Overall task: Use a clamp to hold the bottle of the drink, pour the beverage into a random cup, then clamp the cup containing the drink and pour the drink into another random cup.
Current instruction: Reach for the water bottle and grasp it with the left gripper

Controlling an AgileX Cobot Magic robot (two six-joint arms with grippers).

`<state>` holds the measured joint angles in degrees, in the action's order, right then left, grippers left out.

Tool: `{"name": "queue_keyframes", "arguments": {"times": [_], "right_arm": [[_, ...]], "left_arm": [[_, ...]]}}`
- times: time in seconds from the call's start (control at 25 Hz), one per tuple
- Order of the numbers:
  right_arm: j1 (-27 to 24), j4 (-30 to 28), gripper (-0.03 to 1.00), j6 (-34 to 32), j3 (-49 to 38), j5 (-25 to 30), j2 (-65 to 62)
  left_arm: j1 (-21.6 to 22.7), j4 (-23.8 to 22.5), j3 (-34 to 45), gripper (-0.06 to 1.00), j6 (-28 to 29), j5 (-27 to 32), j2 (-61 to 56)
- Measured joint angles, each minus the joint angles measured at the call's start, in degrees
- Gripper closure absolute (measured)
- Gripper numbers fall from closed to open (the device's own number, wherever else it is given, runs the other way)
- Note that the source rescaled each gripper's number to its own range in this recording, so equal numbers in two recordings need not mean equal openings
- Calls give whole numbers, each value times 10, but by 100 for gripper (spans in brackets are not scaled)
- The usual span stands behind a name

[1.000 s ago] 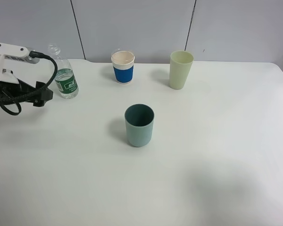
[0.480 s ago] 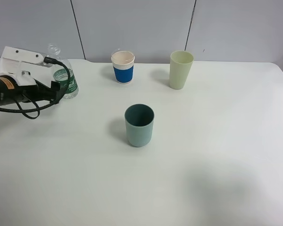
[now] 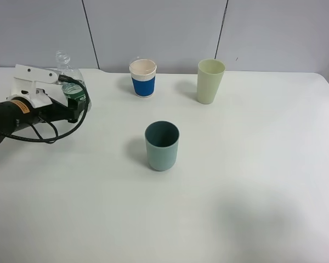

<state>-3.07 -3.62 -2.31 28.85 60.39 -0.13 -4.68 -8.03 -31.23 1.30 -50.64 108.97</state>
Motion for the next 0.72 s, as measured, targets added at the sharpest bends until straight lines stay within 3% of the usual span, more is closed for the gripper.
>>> {"name": "queue_keyframes", "arguments": {"times": [0.2,0.72], "right_arm": [[0,0,-3,0,0,0,0],[0,0,-3,0,0,0,0]], "left_arm": [[0,-1,-3,-6,0,-69,30],[0,-19,-93,-6,0,-89,100]]}}
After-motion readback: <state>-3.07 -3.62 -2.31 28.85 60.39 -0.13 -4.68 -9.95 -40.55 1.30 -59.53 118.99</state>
